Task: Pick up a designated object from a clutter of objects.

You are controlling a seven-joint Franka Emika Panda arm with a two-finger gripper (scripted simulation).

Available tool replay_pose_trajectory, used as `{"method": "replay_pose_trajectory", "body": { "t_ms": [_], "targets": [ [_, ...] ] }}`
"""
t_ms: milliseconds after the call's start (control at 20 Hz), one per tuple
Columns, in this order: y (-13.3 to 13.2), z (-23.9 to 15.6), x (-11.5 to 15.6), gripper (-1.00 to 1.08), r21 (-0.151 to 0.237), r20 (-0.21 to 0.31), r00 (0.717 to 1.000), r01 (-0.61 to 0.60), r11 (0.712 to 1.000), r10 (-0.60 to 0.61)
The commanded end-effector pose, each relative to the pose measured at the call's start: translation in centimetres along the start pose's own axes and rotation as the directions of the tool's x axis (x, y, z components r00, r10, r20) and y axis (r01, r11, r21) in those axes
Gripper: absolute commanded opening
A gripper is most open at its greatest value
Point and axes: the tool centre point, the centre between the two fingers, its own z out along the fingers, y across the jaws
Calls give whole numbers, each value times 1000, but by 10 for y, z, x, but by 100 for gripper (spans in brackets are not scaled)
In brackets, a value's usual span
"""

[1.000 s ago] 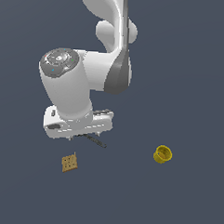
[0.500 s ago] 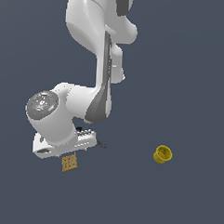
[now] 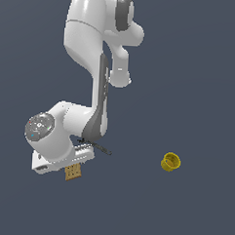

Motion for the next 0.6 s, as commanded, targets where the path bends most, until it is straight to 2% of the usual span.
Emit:
{"method": "replay_pose_trajectory", "body": {
  "t_ms": [0, 300, 550],
  "targets": [
    [3, 6, 0, 100, -1, -1, 1000, 7, 1000, -7],
    [4, 9, -1, 100, -1, 0, 1000, 7, 1000, -7],
    [4, 26, -1, 100, -1, 0, 1000, 8, 1000, -8]
  ]
}}
